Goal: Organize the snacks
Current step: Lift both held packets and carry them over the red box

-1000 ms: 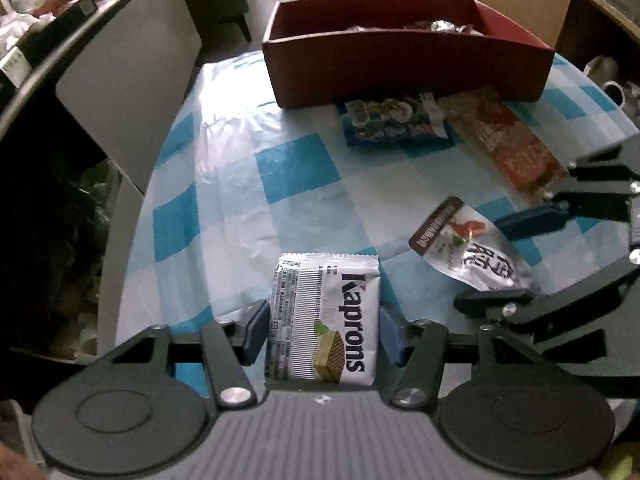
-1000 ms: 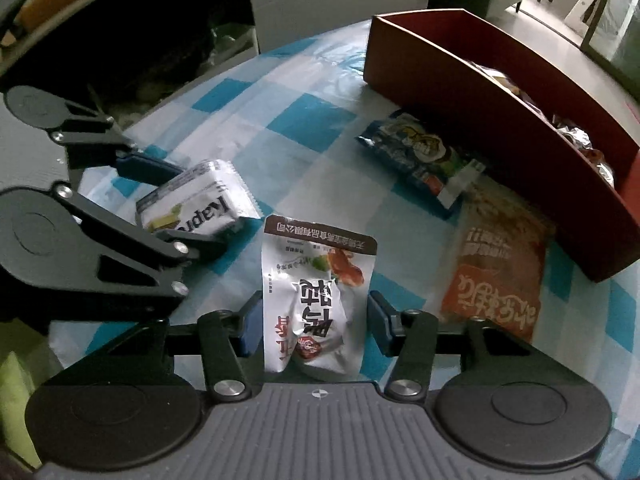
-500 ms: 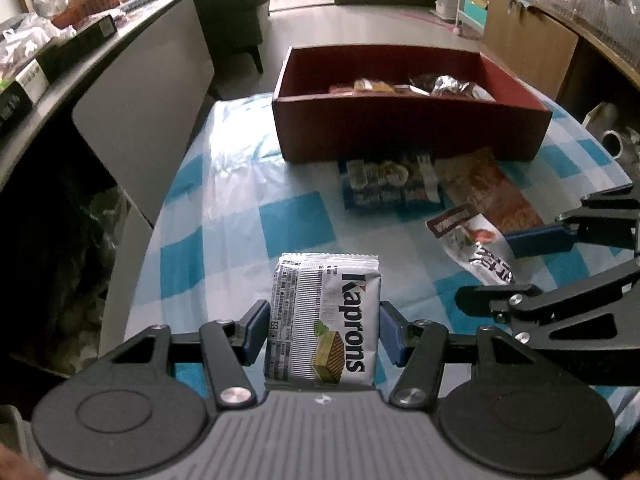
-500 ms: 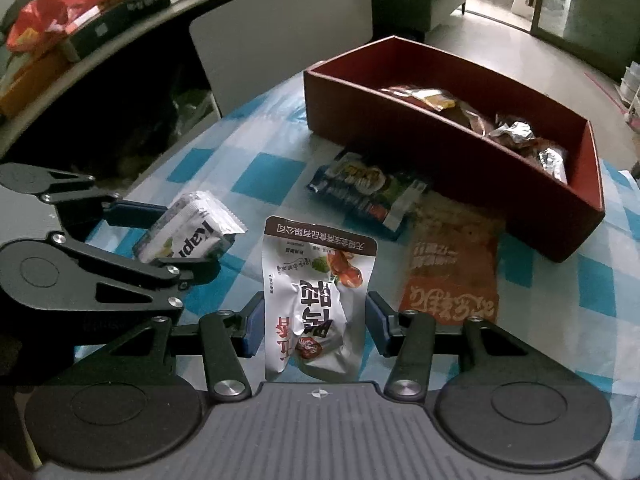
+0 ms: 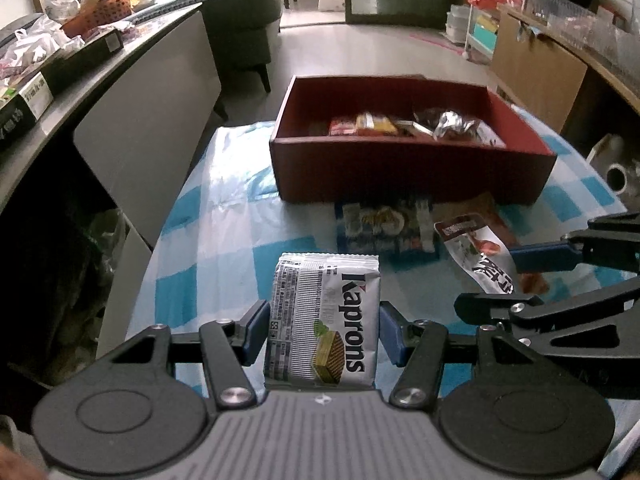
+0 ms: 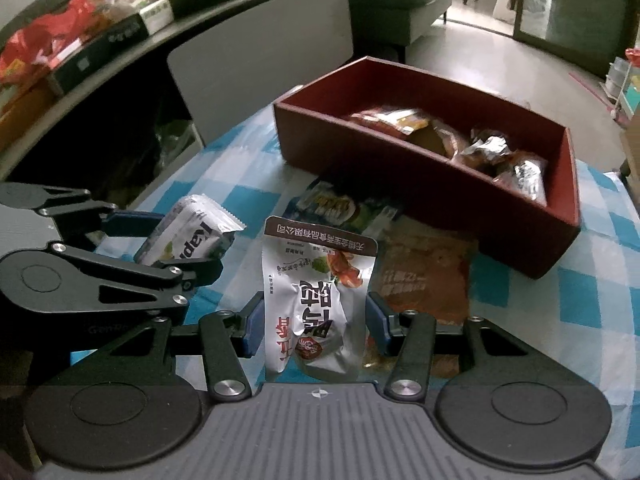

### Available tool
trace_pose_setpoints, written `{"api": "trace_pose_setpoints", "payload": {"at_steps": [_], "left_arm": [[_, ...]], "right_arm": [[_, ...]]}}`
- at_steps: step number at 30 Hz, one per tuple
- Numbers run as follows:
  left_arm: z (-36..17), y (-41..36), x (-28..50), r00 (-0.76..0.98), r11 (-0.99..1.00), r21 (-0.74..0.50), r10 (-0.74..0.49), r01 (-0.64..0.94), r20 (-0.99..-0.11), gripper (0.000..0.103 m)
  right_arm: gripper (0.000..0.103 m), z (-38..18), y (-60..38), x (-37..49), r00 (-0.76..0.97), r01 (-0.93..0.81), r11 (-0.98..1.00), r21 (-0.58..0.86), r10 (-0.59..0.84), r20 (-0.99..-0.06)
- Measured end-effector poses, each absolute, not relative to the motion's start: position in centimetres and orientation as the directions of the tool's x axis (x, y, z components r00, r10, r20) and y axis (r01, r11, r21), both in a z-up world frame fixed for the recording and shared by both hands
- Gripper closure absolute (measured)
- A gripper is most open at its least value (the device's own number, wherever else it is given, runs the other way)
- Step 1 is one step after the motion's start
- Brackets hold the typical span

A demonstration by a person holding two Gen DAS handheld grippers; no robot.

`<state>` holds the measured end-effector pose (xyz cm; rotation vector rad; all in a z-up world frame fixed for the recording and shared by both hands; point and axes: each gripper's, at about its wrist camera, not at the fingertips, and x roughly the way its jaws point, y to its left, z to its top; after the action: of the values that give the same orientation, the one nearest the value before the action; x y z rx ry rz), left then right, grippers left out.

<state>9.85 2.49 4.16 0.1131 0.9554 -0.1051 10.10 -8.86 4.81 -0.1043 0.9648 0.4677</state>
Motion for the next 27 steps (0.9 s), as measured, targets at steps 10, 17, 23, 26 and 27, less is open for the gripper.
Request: {"api": "trace_pose_setpoints", "payload": {"at_steps": [10, 17, 23, 26, 27], "left_arm": [[6.2, 1.0, 11.6, 0.646, 0.992, 0.046, -0.043, 0.121, -0.762, 0.051], [7.0, 0.0, 13.0, 0.677, 0.993, 0.051, -0.035, 0.107, -0.735, 0.052], [7.9, -0.6, 14.5, 0.697, 0.995, 0.028, -0.050, 0.099, -0.715, 0.052], [8.3, -1.1, 15.4, 0.706, 0.995, 0.021, -0.053, 0.097, -0.706, 0.052], [8.4, -1.3, 15.7, 0.709, 0.995, 0.020, -0.054, 0.095, -0.703, 0.052]], "right_arm": [[0.043, 6.4, -11.0, 11.2, 0.548, -0.366, 0.919, 0.147, 0.341, -0.764], [0.043, 7.2, -12.1, 12.4, 0.589, -0.327, 0.932, 0.159, 0.332, -0.736], [0.043, 7.8, -13.1, 13.4, 0.626, -0.290, 0.942, 0.166, 0.318, -0.712], [0.043, 8.2, -13.6, 13.8, 0.643, -0.271, 0.947, 0.174, 0.312, -0.699], [0.043, 8.3, -13.8, 14.1, 0.649, -0.264, 0.948, 0.177, 0.311, -0.694]]}}
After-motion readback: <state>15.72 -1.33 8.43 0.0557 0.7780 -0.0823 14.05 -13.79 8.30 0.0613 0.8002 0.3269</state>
